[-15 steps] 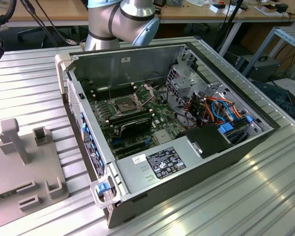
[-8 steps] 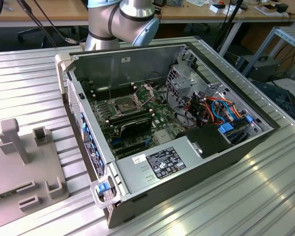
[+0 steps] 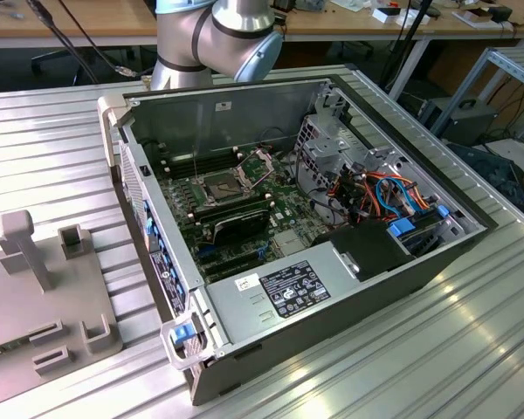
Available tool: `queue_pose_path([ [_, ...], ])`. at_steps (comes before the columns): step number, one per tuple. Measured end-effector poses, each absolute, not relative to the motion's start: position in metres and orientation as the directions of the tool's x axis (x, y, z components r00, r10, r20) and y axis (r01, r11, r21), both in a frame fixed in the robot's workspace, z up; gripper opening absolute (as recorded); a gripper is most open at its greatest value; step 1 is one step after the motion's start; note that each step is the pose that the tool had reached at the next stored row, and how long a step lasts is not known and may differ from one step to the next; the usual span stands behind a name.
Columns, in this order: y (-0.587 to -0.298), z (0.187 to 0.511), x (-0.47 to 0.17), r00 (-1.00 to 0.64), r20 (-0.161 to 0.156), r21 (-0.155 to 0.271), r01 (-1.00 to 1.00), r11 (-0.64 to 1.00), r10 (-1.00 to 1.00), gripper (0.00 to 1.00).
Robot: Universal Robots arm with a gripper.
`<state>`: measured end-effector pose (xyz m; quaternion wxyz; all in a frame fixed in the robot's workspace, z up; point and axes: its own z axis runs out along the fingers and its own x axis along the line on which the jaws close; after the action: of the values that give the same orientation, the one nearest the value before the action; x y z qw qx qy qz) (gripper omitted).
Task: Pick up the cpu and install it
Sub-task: 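Reach for the cpu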
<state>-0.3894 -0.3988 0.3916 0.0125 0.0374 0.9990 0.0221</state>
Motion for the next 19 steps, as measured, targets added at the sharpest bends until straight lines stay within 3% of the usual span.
queue_pose_path([
  [19,-0.402,0.379,-0.394,-0.997,-0.023,0.045,0.074,0.996,0.075,0.11],
])
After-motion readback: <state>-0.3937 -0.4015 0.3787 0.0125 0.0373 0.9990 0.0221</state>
